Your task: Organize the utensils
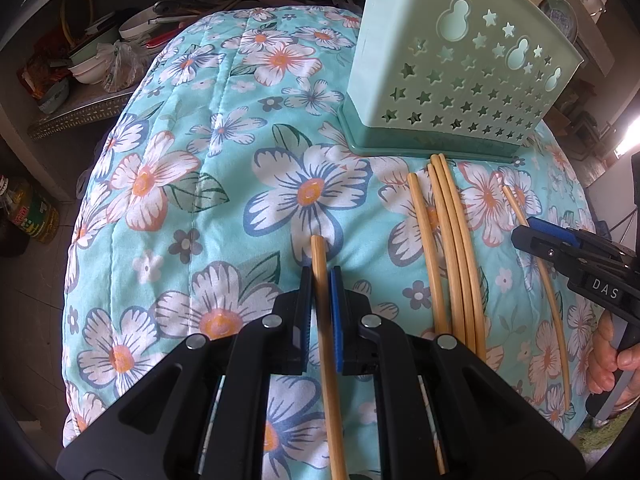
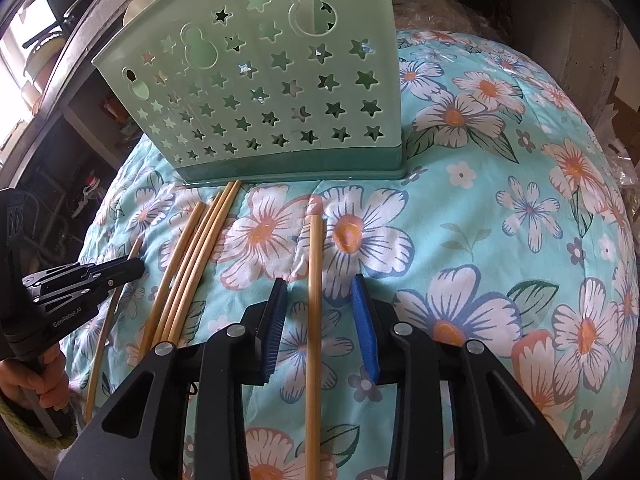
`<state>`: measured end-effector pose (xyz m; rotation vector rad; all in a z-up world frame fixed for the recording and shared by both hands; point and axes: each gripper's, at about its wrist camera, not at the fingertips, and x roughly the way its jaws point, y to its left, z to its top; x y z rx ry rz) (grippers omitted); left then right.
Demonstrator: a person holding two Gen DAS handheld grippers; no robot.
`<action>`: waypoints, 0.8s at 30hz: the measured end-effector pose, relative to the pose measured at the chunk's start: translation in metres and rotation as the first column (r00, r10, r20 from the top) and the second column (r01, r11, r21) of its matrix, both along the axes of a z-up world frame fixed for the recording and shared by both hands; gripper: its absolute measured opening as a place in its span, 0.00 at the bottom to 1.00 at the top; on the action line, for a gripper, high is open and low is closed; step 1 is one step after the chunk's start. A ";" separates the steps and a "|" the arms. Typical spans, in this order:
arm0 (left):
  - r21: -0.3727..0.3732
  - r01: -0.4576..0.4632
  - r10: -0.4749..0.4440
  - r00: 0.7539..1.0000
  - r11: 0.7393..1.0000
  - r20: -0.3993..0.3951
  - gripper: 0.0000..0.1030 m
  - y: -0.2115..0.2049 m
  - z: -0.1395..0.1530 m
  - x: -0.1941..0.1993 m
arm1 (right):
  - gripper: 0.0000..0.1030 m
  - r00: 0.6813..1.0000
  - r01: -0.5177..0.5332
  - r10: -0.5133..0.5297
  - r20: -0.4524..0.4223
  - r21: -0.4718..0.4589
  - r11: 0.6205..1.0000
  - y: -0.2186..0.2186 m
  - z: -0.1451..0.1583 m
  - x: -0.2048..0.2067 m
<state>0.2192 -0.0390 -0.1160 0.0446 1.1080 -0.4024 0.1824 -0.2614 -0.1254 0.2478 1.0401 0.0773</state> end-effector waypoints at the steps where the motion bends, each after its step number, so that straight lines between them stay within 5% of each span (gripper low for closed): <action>1: 0.000 0.000 0.000 1.000 1.000 0.000 0.08 0.000 0.000 0.000 | 0.30 1.000 -0.001 0.001 0.000 -0.008 1.000 0.001 0.000 0.001; 9: 0.001 0.000 0.000 1.000 1.000 0.001 0.08 0.000 0.000 0.000 | 0.21 1.000 0.002 -0.002 0.005 -0.058 0.998 0.010 0.001 0.001; 24: 0.001 -0.001 0.001 1.000 1.000 0.003 0.08 0.000 0.000 0.000 | 0.07 1.000 0.004 -0.004 0.004 0.016 1.000 -0.002 0.003 -0.005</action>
